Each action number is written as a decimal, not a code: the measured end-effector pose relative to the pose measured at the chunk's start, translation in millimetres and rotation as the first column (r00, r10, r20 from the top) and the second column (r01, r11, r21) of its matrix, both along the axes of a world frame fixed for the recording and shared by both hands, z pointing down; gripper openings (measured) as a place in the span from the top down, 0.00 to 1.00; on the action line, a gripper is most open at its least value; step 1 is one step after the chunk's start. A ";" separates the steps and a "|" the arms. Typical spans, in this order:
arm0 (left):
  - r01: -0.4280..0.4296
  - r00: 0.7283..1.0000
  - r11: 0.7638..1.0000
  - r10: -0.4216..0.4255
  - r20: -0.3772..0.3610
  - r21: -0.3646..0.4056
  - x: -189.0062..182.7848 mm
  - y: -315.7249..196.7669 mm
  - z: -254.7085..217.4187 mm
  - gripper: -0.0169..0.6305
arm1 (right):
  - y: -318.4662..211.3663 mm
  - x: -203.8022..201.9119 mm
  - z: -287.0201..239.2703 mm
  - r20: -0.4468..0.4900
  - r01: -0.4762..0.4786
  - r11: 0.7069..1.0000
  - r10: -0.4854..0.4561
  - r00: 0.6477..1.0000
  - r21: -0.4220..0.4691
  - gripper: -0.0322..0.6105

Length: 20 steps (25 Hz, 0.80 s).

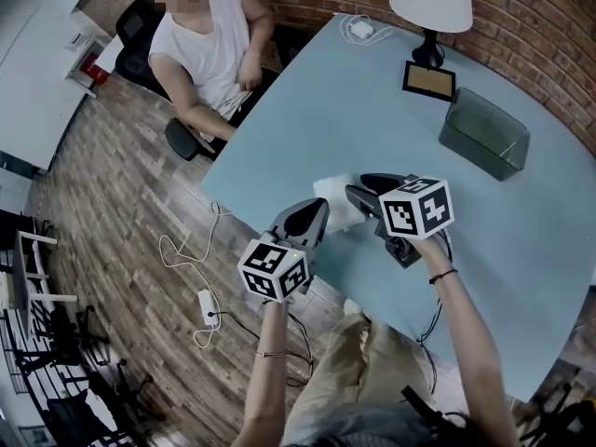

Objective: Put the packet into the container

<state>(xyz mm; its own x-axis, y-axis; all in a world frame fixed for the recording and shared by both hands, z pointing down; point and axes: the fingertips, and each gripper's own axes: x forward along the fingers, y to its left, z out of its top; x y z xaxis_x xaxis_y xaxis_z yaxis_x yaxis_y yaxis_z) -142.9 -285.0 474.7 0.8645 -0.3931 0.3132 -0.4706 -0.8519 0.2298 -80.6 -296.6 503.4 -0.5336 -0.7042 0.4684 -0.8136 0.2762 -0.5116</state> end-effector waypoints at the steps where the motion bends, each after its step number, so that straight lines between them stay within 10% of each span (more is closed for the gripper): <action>1: 0.001 1.000 1.000 -0.001 0.000 -0.001 -0.2 -2.0 1.0 0.96 | -0.6 0.2 0.8 0.018 -0.008 1.000 0.008 1.000 -0.006 0.71; 20: 0.005 1.000 0.999 -0.005 0.007 -0.042 -10.3 0.5 17.2 0.96 | 0.9 -13.8 49.6 0.000 0.008 0.986 -0.008 1.000 -0.168 0.69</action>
<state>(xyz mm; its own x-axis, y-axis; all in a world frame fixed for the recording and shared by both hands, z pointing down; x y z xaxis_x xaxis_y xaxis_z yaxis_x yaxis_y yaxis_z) -153.2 -284.5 491.9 0.8604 -0.3836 0.3355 -0.4764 -0.8393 0.2621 -94.5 -295.8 553.0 -0.5386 -0.6114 0.5797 -0.8121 0.1932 -0.5506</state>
